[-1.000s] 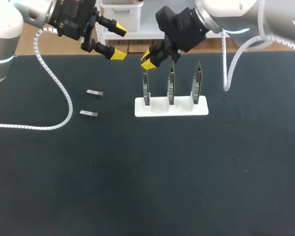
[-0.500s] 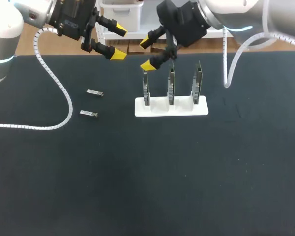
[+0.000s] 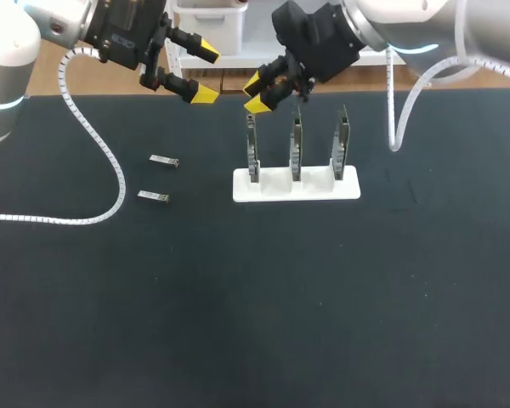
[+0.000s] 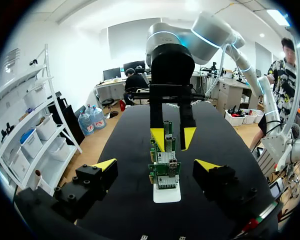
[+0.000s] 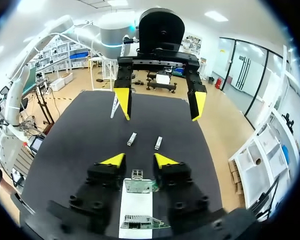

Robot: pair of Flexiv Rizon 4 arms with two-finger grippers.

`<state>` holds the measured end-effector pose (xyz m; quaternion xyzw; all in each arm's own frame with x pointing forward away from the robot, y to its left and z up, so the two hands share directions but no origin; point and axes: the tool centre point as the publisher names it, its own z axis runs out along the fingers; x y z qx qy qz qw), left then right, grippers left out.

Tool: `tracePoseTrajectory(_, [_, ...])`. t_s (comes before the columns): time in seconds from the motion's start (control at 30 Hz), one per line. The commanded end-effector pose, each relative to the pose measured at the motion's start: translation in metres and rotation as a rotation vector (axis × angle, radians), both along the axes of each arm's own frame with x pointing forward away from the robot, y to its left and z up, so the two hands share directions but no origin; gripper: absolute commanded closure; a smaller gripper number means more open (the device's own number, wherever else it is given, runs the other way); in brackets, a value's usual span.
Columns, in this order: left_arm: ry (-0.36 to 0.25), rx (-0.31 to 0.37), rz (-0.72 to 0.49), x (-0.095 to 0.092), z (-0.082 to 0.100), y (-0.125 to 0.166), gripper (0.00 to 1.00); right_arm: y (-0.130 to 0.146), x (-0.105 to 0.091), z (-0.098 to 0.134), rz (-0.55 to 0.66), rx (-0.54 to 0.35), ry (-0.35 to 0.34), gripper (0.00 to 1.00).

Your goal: Pick up the optical module with the left hand, and insert it into the network port with the right hand.

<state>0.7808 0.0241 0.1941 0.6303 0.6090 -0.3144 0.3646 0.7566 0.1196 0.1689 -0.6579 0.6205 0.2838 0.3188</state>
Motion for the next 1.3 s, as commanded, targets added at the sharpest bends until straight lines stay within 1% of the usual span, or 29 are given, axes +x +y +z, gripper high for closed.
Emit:
tracePoseTrajectory(0.03, [0.002,0.005,0.001,0.0,0.001,0.0,0.0,0.0,0.0,0.0,0.0,-0.003,0.002,1.0])
tracePoseTrajectory(0.2, [0.002,0.005,0.001,0.0,0.001,0.0,0.0,0.003,0.001,-0.004,0.007,-0.004,0.011,1.0])
tracePoseTrajectory(0.5, [0.002,0.005,0.001,0.0,0.001,0.0,0.0,0.002,-0.002,-0.012,-0.002,0.004,0.035,1.0])
tracePoseTrajectory(1.3, [0.002,0.005,0.001,0.0,0.001,0.0,0.0,0.001,-0.004,-0.019,-0.011,0.009,0.054,1.0])
